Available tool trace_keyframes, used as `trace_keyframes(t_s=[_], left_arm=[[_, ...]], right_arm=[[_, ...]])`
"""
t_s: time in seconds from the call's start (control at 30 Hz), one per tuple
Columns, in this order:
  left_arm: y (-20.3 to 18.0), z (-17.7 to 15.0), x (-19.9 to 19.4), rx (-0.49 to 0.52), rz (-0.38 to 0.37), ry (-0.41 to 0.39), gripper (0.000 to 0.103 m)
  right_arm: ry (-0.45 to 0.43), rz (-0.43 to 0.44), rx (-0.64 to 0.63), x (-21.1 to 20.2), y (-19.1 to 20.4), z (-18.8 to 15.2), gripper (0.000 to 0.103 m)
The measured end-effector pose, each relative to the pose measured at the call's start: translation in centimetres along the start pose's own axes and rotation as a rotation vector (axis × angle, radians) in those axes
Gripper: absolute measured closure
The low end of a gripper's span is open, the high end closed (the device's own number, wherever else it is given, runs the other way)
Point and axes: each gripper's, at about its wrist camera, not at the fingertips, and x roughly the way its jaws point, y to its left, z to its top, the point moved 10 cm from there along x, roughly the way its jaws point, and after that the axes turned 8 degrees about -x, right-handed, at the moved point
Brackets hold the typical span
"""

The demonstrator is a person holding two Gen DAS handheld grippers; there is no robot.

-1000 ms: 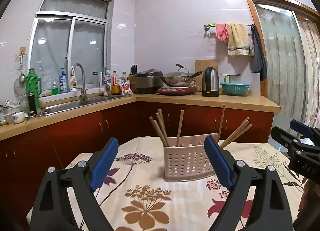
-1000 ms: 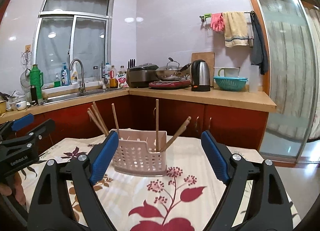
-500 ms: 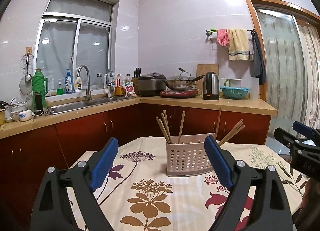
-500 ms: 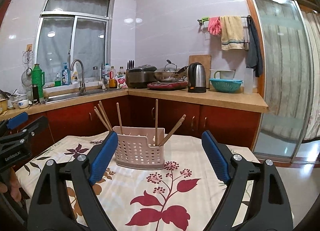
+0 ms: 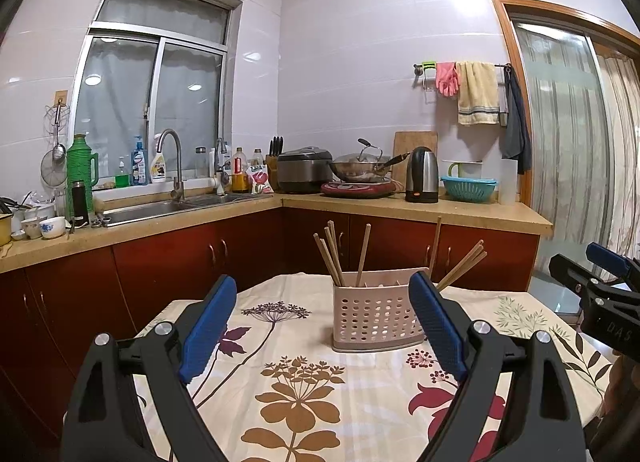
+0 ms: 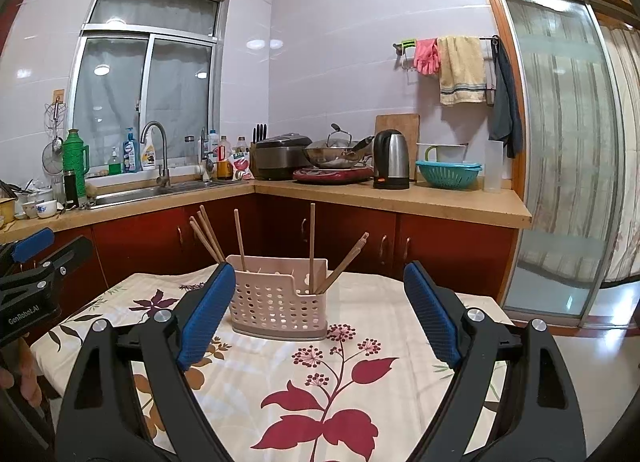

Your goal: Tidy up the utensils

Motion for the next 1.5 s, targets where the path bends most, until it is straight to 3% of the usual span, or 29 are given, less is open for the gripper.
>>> trace_keyframes(t_s=[1.07,1.5], left_arm=[[0.24,0.23,-0.46,-0.004,0.002,0.000,0.017],[0.81,0.55,0.11,-0.036,0.027,0.014,0.010]], right_arm=[[-0.002,-0.001,-0.001,-0.27,0.06,0.16,0.019],[0.005,0.003,-0.003,-0.57,0.14,0.05,0.019]])
